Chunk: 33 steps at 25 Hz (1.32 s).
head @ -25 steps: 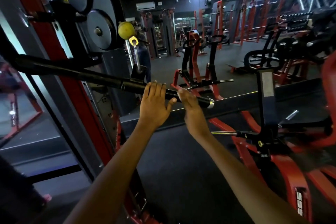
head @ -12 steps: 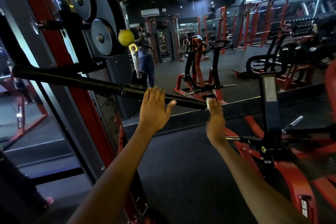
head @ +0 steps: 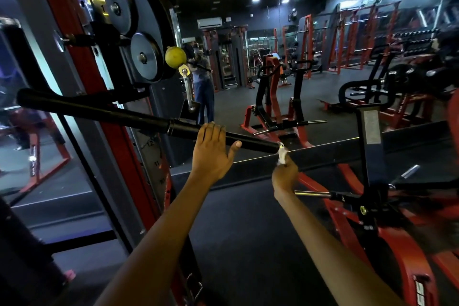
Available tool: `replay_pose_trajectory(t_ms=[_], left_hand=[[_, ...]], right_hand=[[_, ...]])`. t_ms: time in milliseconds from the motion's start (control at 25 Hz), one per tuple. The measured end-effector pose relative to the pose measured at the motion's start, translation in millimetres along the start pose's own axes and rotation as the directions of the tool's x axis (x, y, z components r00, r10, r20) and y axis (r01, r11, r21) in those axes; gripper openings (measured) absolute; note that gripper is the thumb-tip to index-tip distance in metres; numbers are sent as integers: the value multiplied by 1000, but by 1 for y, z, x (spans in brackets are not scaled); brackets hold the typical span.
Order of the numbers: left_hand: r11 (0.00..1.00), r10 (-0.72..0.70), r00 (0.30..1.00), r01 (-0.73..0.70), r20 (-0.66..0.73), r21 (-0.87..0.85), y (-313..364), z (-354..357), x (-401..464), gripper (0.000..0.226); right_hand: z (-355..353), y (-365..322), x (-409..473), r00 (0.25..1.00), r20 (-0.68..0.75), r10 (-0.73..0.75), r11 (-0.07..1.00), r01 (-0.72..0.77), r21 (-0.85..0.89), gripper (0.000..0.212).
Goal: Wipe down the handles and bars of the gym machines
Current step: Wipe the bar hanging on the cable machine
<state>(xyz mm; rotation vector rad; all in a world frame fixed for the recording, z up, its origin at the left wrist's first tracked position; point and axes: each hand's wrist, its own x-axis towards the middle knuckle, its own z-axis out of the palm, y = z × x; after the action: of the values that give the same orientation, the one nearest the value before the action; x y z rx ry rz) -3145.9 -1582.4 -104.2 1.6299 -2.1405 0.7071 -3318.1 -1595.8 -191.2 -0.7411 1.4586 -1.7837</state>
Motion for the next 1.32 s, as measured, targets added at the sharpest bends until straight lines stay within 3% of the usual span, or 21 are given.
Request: replay_pose_trajectory(t_ms=[40,80,120,200,320,440,520,560,600,640,680,760,800,840,880,1000,1080,1120,1160,1240,1320], left_hand=[[1000,1,1000,-1,-5,3,0,-1,0,107],[1000,1,1000,-1,-5,3,1,-2,-1,106],[1000,-1,1000,1,-3,1,3,-3,-1,103],[1000,-14,1000,14,-5,-11,6,-4,1,97],[999,-32,999,32,-15,-35,11,-9,3,95],[997,-33,997,27,-68,-76,15,-12,2,99],[995,-32,997,25,-71,-99,18,-13,1,101],[995,-31,997,23,-73,-101,19,-12,1,103],[995,-30,997,22,-74,-101,19,-11,1,106],[995,-29,997,22,-67,-98,18,-11,2,108],[996,-25,998,19,-55,-93,17,-10,2,108],[996,-8,999,4,-49,-86,15,-10,3,104],[996,-2,999,-3,-50,-90,16,-11,3,100],[995,3,999,-8,-49,-97,17,-11,3,96],[995,6,999,-11,-44,-102,18,-12,3,93],[994,9,998,-15,-56,-105,19,-10,5,98],[992,7,999,-12,-45,-123,16,-11,4,103],[992,9,999,-15,-51,-125,15,-11,3,101],[992,15,998,-22,-62,-124,14,-12,3,97],[992,38,997,-46,-71,-118,14,-15,3,89],[991,46,997,-53,-61,-121,17,-16,3,83]], right_hand=[[4,-18,0,968,53,244,948,-250,200,23],[8,-30,8,908,150,392,804,-417,424,13],[13,-41,11,871,221,438,707,-486,514,14],[28,-59,2,894,253,370,758,-448,475,22],[31,-83,-18,902,294,318,820,-417,392,16],[6,-82,26,918,259,300,762,-394,514,26],[10,-79,52,865,390,315,853,-439,284,29],[10,-77,49,910,297,290,926,-345,155,27],[17,-81,35,897,228,378,903,-412,125,24],[14,-93,13,871,214,441,798,-490,349,23],[17,-99,5,878,278,390,761,-478,438,26],[5,-106,-2,862,295,412,721,-506,473,30],[-13,-105,-4,892,178,416,799,-452,398,32],[-15,-106,10,897,164,410,775,-437,455,36],[-12,-103,16,896,258,361,799,-440,410,39],[5,-86,9,879,324,349,855,-440,274,58],[9,-98,-24,914,287,286,813,-390,432,35],[8,-101,-27,899,288,329,747,-435,503,21],[7,-109,-31,906,220,362,769,-423,479,18],[0,-107,-15,888,112,446,769,-444,459,23],[8,-88,21,896,192,400,737,-439,513,42]])
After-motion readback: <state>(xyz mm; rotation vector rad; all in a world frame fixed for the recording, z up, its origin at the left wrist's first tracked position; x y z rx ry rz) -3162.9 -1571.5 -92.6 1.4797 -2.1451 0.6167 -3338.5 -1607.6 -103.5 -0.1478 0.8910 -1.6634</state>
